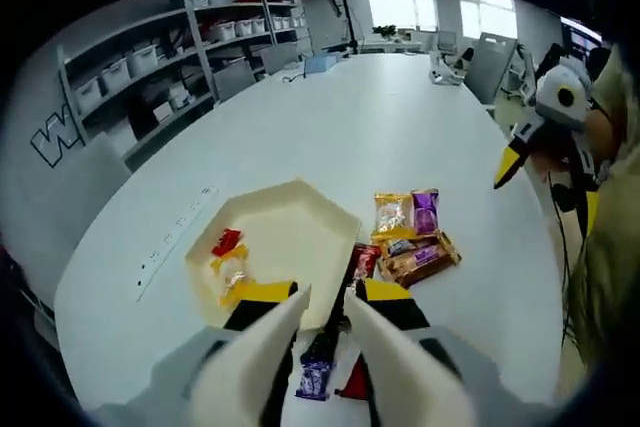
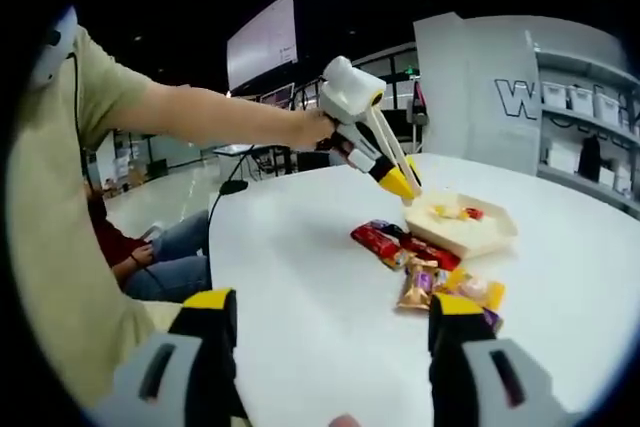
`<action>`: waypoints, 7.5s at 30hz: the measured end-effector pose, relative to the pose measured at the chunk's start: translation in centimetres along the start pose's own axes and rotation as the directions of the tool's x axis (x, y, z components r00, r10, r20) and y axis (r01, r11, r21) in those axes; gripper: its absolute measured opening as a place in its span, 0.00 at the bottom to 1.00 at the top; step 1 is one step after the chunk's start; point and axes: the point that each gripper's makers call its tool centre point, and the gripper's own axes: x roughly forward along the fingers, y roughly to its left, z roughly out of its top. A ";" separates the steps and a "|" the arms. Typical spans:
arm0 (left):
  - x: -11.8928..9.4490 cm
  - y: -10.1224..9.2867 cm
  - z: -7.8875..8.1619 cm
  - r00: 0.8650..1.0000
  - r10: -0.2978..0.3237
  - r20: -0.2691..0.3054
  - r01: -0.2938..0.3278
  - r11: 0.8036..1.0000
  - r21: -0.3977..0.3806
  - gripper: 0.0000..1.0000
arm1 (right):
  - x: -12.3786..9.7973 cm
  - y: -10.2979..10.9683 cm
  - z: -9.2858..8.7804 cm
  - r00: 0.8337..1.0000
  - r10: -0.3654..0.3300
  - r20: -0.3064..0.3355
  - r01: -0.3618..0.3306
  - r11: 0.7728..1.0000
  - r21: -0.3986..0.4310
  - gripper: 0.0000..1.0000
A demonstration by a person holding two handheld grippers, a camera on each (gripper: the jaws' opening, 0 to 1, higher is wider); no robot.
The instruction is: Place the target food into the container with the food tongs after gripping and lifting it, then release it inside without dropping or visibly crushing the food.
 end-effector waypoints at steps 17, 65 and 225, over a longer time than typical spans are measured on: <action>-1.1 -4.0 -1.7 0.993 -0.118 -0.014 0.119 0.991 0.059 0.22 | 0.1 0.5 -0.1 1.000 0.013 -0.003 -0.013 1.000 -0.007 0.78; 0.7 -3.7 -6.2 0.980 -0.141 -0.142 0.159 0.980 0.119 0.24 | 0.1 0.2 -0.7 1.000 0.009 -0.007 -0.009 1.000 0.003 0.77; 3.6 7.1 2.2 0.987 0.057 -0.150 -0.053 0.998 0.031 0.24 | -0.1 0.6 0.1 1.000 0.015 -0.007 -0.015 1.000 -0.016 0.77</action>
